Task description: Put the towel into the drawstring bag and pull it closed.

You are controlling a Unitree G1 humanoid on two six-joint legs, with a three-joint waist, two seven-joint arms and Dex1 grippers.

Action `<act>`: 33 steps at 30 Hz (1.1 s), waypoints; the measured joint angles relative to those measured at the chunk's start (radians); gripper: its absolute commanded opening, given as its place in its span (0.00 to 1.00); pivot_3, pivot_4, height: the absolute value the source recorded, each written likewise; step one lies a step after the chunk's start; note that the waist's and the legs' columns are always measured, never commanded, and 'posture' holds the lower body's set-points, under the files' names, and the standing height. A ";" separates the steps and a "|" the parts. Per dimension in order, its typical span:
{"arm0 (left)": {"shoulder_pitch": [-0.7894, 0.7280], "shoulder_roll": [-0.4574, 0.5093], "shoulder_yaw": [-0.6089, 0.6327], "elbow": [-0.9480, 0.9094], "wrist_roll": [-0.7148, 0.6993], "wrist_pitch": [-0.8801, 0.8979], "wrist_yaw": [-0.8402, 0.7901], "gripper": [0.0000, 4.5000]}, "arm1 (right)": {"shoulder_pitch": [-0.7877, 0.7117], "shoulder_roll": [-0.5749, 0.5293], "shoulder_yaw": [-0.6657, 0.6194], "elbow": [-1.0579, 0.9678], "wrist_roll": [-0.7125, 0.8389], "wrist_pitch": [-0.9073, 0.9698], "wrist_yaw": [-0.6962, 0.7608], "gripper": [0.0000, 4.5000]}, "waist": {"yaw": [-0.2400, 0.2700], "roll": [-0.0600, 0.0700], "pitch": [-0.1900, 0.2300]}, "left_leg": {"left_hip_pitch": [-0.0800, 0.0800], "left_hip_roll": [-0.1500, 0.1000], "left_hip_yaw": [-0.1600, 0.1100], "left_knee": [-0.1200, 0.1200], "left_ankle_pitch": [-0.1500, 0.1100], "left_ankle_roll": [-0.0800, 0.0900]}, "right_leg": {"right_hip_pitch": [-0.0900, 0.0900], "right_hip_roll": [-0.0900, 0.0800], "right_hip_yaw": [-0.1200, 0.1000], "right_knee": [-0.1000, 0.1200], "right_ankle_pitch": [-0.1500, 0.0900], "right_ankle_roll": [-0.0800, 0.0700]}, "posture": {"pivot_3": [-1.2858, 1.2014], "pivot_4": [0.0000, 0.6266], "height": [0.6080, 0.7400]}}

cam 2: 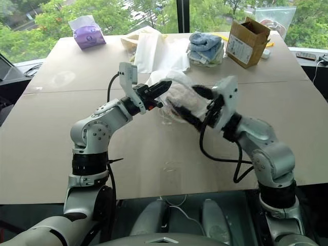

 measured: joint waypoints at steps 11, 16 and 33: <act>-0.001 -0.017 -0.020 0.016 0.008 -0.013 -0.001 0.00 | 0.238 -0.182 0.075 0.111 -0.193 -0.077 0.025 0.99 | -0.003 0.000 0.000 | 0.002 0.000 0.002 0.000 0.000 0.000 | 0.001 0.003 0.002 0.000 0.000 0.000 | 0.52 0.24 1.00; -0.001 -0.013 -0.020 0.018 0.015 -0.019 -0.005 0.00 | 0.149 -0.128 0.140 0.276 -0.270 -0.164 0.017 0.99 | 0.003 -0.001 0.000 | 0.000 0.000 0.001 0.003 0.000 0.000 | 0.001 0.001 0.001 0.000 0.000 0.000 | 0.52 0.24 1.00; 0.000 -0.005 -0.021 0.018 0.015 -0.020 -0.006 0.00 | -0.014 0.019 0.159 0.595 -0.391 -0.385 -0.024 0.50 | 0.002 -0.001 0.000 | 0.000 0.000 -0.001 0.003 0.000 0.000 | 0.002 0.001 -0.001 0.000 0.000 0.000 | 0.52 0.24 1.00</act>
